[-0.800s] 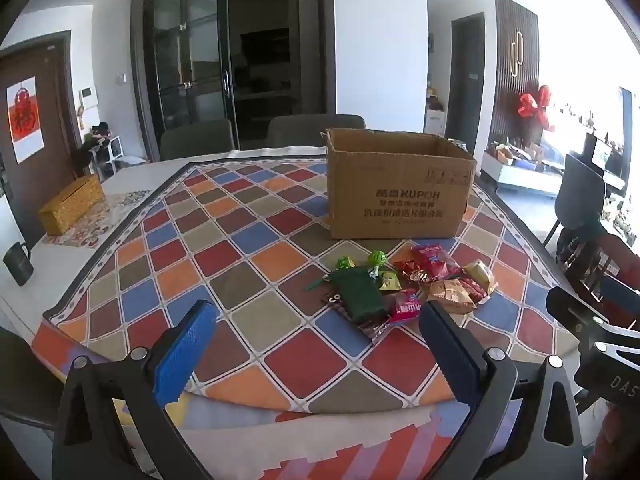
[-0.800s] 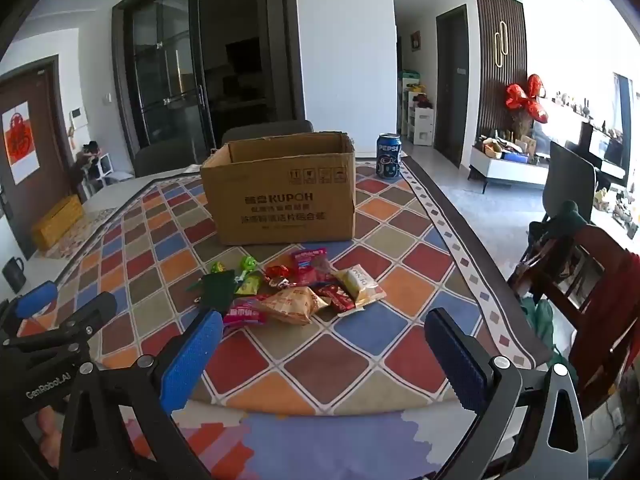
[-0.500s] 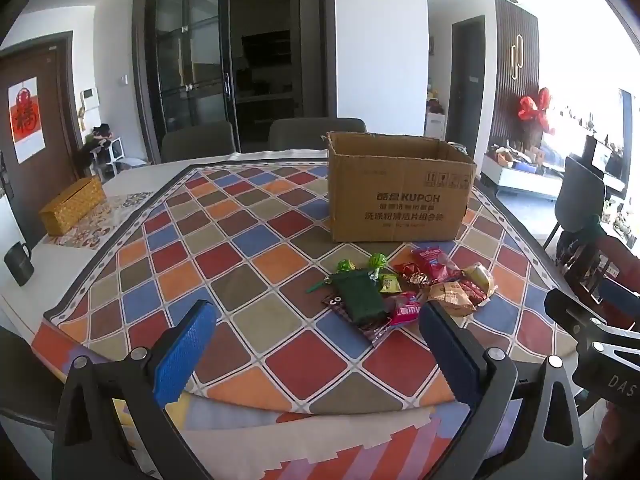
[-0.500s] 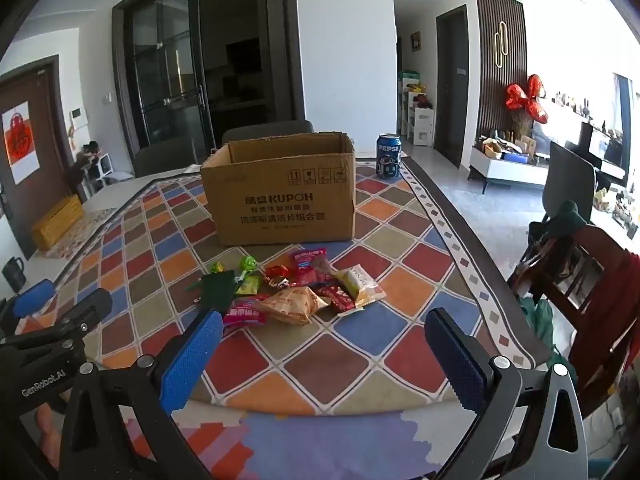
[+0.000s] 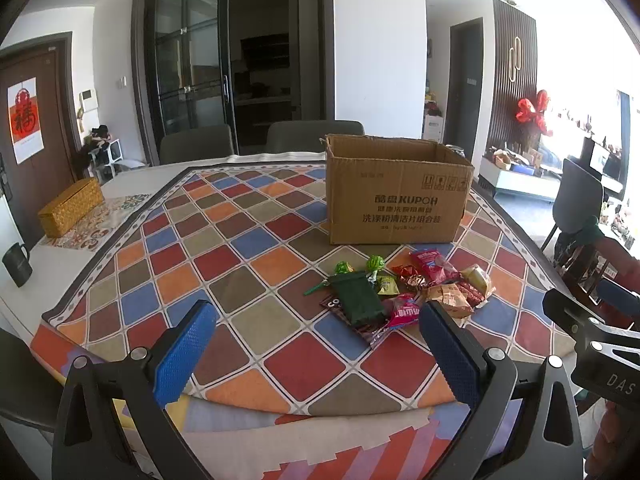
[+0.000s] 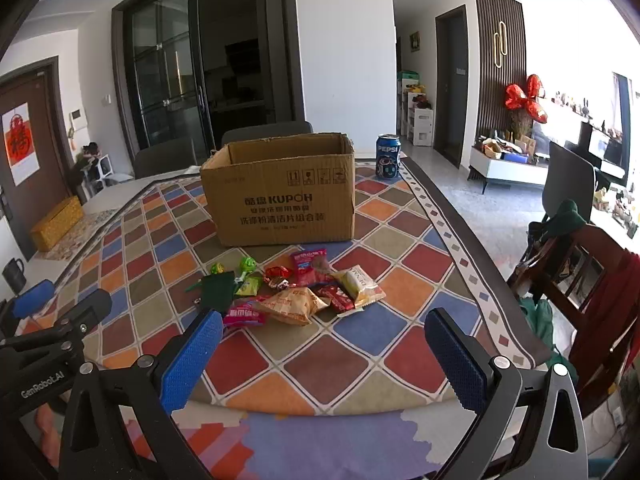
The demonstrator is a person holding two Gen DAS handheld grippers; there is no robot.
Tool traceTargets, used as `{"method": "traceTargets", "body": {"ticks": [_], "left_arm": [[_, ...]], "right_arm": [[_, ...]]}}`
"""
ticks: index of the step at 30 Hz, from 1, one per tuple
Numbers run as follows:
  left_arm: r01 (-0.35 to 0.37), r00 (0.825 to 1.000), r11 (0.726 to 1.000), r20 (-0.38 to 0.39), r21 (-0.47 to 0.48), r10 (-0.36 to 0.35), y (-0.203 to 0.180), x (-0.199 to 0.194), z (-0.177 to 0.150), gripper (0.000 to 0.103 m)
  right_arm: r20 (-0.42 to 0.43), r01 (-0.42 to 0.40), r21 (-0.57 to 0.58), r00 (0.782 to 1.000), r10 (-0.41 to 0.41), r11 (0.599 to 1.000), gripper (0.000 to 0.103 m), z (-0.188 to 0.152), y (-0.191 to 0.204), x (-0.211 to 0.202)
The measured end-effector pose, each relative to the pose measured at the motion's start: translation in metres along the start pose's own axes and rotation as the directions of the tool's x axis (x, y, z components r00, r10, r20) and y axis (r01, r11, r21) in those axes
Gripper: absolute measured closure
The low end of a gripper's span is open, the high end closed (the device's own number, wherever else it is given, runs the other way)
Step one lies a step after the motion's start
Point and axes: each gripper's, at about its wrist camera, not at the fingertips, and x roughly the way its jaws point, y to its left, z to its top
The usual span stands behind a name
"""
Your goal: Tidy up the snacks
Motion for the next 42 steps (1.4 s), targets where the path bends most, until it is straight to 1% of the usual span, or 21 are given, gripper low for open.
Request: {"method": "traceTargets", "body": {"ticks": [42], "left_arm": [[0.003,1.000,1.000,0.017,0.001,-0.003,-0.0015,-0.0020,0.0033,0.000]], "right_arm": [[0.002,-0.005,0.002,1.000,0.005,1.000,0.001,0.0003,-0.0002,0.0006]]}}
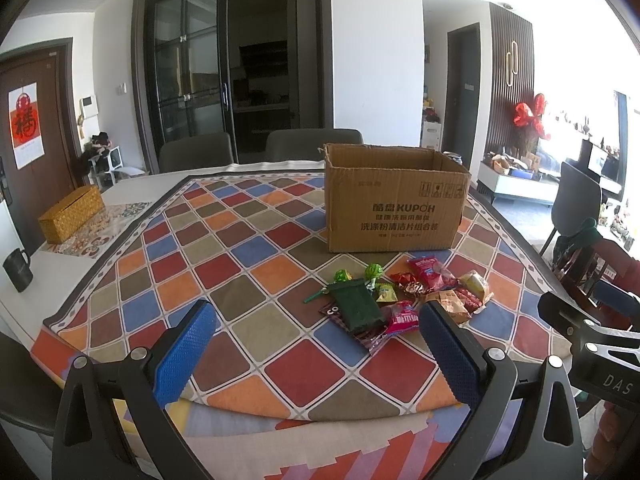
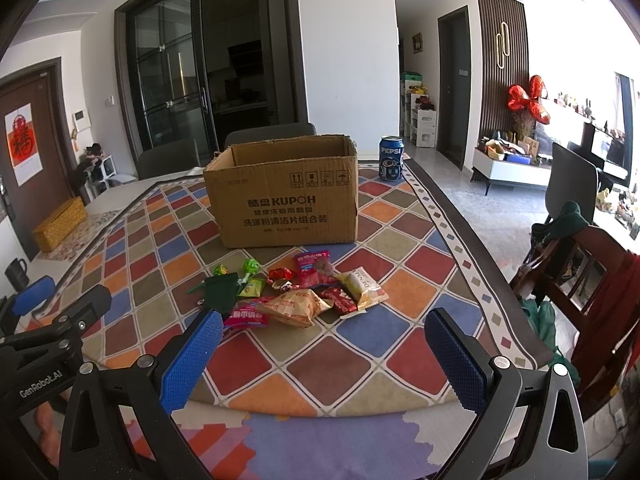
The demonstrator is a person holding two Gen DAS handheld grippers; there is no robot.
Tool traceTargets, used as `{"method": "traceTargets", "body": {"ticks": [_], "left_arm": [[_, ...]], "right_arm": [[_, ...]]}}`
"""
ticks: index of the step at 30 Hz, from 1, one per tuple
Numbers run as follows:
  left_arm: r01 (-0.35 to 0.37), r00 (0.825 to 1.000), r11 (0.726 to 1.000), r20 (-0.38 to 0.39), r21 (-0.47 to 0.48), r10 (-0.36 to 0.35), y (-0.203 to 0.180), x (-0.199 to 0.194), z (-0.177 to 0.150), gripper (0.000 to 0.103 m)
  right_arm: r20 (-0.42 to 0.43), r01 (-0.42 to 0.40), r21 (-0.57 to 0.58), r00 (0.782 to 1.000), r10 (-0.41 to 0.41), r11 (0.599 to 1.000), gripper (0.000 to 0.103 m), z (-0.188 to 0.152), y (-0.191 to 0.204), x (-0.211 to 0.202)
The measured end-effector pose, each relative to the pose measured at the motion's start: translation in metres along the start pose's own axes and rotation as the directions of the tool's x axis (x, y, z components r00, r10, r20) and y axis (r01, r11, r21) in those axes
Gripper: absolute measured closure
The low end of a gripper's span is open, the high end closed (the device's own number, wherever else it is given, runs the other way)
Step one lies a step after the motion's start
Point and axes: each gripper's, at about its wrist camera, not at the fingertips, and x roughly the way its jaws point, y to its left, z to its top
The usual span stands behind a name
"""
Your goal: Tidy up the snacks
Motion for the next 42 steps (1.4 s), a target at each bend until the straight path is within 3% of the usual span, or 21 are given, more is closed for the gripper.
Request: {"method": "traceTargets", "body": {"ticks": [19,33,38,42], "left_arm": [[0.001,1.000,1.000,-0.009,0.005,0.000,0.000,0.000,0.003,0.000],[0.039,0.998,0.998,-0.056,0.049,-0.036,-0.004,0.032,-0.002,0.000],[0.063,0.995,0.996,-0.079,0.068,-0.058,-0.007,0.048,-0.003,0.005],[0.114,0.988,0.990,-0.115,0.084,-0.104,-0.012,0.063,-0.004,0.016]], "right_arm": [[-0.005,-0.002,-0.002,1.000,0.002,1.000,0.001,0.003,0.005,-0.003],[-0.072,-0.033,-0.004,0.997,0.033,0.999,0.001,0.000,0.003,0.027],[-0.108,-0.050,-0.006,0.993,0.049,0.999,0.002,0.001,0.005,0.045],[-0.126,-0.059,-0.002,0.990,0.059,0.998,0.006,0.005,0.005,0.059]]}}
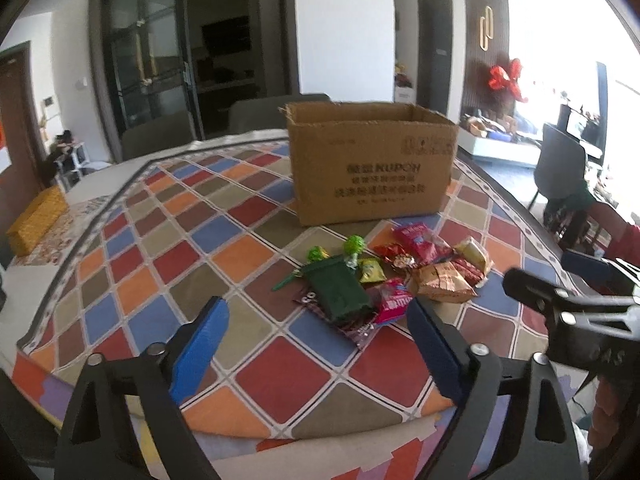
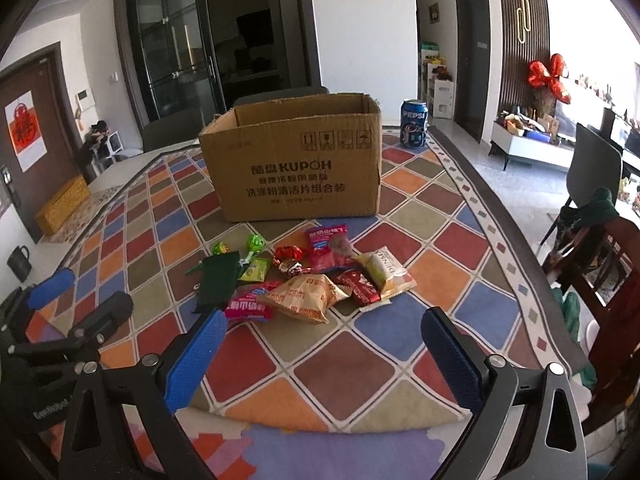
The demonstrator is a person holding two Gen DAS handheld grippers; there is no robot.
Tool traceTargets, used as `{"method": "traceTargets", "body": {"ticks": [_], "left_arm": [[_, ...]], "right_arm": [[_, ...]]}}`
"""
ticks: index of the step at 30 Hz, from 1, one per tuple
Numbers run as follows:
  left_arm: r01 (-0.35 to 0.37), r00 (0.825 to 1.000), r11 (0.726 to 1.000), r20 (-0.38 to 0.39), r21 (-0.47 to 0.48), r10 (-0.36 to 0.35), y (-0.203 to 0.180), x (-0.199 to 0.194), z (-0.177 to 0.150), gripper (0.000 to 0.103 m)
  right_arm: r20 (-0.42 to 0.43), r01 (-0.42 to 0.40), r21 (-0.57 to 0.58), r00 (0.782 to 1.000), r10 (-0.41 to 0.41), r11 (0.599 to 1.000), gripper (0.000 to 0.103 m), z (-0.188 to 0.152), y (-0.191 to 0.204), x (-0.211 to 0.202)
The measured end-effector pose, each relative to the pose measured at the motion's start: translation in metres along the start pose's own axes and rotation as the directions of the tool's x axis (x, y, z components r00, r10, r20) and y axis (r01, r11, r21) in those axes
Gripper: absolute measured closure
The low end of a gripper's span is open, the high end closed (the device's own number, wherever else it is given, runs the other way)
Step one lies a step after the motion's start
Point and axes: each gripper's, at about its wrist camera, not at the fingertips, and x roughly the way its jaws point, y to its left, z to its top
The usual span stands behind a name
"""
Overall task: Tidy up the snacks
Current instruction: 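Grasp the green packet with the left tool while the right tool grasps the Fortune Biscuits bag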
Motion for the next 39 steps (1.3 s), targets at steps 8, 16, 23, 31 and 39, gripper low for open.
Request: {"method": "traceTargets", "body": {"ticks": [8,16,23,31,39], "left_arm": [[0.035,0.998,0.999,-0.046,0.012,-0.035,0.002,0.031,0.003,0.028],[0.052,0.994,0.998,-0.095,-0.020,-0.054,0.004,0.063,0.011,0.033],[0.076,0.988,0.996,-0.132,-0.035,-0.080,0.005,0.097,0.011,0.034],[0.092,0.978,0.995,-0.187,-0.025,-0.095,-0.006,0.127,0.011,0.034],[0.072,0.969,0.997,-0.236,-0.025,-0.076,-0.006,0.145,0.007,0.041]], "right_arm": [[-0.041,-0.022,0.000,0.999,0.022,1.000,0.012,0.008,0.005,0.028],[-0.075,-0.036,0.004,0.997,0.036,0.999,0.019,0.018,0.010,0.056],[-0.125,-0.038,0.038,0.991,0.043,0.999,0.022,0.023,0.007,0.083],[-0.184,-0.060,0.067,0.980,0.071,0.996,0.024,0.020,0.007,0.104],[-0.235,-0.062,0.097,0.968,0.083,0.993,0.030,0.017,0.004,0.120]]}}
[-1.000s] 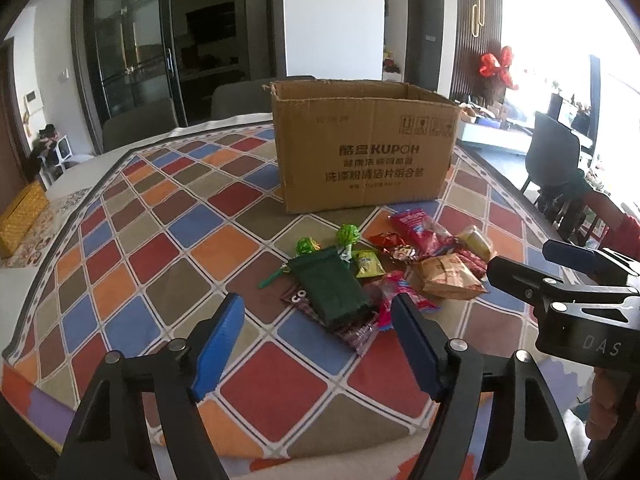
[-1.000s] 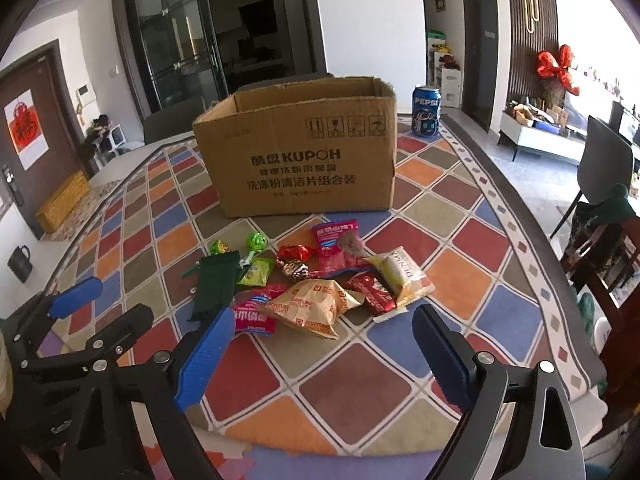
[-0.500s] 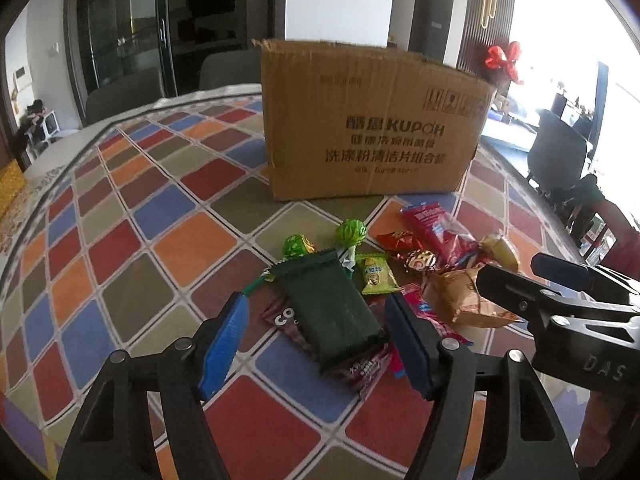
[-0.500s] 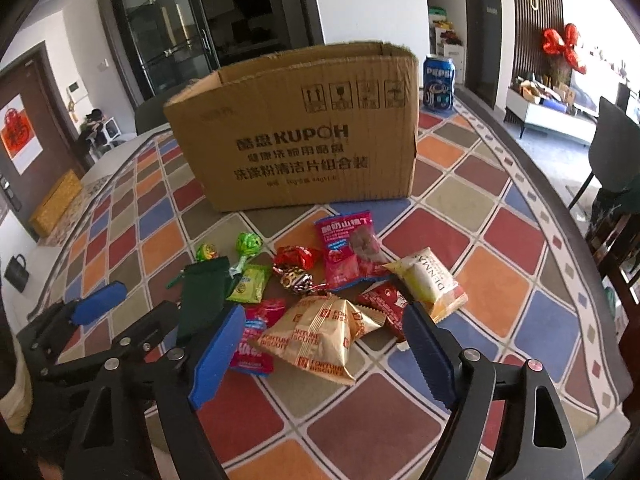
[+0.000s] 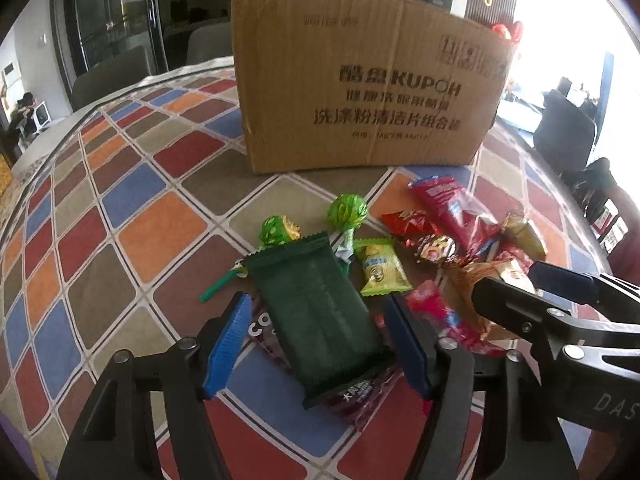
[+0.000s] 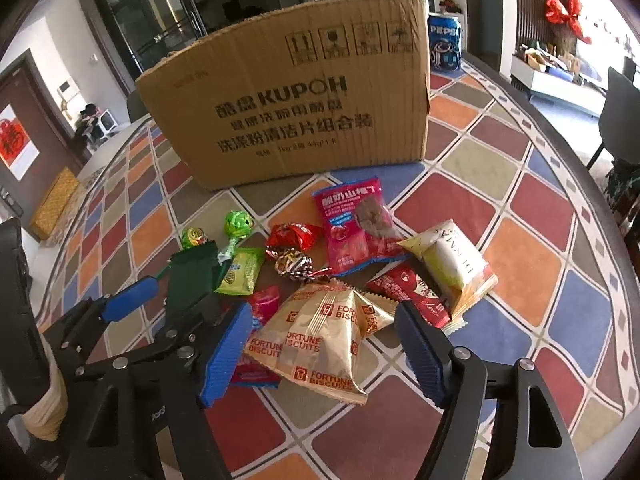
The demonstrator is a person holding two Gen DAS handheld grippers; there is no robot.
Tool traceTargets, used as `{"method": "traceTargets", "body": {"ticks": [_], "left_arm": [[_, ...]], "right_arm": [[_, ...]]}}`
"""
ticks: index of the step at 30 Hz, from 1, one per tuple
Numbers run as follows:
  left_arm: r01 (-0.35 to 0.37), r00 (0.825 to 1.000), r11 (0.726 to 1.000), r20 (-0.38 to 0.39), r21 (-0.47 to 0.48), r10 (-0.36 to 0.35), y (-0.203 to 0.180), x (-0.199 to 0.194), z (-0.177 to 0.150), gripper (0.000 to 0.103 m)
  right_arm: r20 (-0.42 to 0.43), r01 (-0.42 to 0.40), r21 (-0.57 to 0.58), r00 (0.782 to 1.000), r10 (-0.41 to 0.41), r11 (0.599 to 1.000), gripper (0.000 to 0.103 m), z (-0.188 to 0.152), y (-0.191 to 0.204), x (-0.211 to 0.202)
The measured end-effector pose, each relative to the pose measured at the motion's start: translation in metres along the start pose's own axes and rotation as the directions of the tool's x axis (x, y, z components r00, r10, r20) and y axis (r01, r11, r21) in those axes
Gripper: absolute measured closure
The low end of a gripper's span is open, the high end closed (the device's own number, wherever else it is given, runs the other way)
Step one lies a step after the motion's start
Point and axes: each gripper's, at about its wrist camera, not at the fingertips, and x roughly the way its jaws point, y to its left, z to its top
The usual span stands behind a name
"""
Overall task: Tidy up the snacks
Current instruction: 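Grasp the green packet with the left tool while the right tool grasps the Fortune Biscuits bag, then carry both snacks into the cardboard box and open both tools to drop them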
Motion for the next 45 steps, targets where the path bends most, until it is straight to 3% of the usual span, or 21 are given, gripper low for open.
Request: {"method": "traceTargets", "body": {"ticks": [7,9,12,15,21,45], "left_arm": [[-0.001,1.000,1.000,-0.012,0.006,0.002,0.000,0.002,-0.002,0.057],[0.008,1.000,1.000,-0.010,-0.002,-0.008,0.002,0.001,-0.003,0.058],[0.030,0.999,0.999,-0.012,-0.039,-0.030,0.009,0.000,-0.002,0.058],[0.029,1.000,0.998,-0.009,-0.048,-0.029,0.011,-0.002,-0.003,0.058],[0.033,0.999,0.998,0.009,-0.047,-0.033,0.010,-0.009,-0.004,0.059],[0.021,0.984,0.999,0.179,-0.031,-0.015,0.002,-0.083,0.011,0.059]], "right_arm": [[-0.026,0.004,-0.007,1.000,-0.005,1.000,0.032,-0.001,0.003,0.007],[-0.032,0.001,-0.003,0.999,-0.001,1.000,0.033,-0.001,0.003,0.007],[-0.061,0.006,-0.006,0.998,-0.006,1.000,0.044,-0.003,0.003,0.013],[-0.106,0.002,0.011,0.994,-0.001,1.000,0.048,-0.007,0.000,0.021],[-0.084,0.000,-0.001,0.996,-0.001,1.000,0.060,-0.007,0.004,0.018],[0.088,-0.038,-0.043,0.995,0.042,0.998,0.060,-0.004,0.007,-0.044]]}}
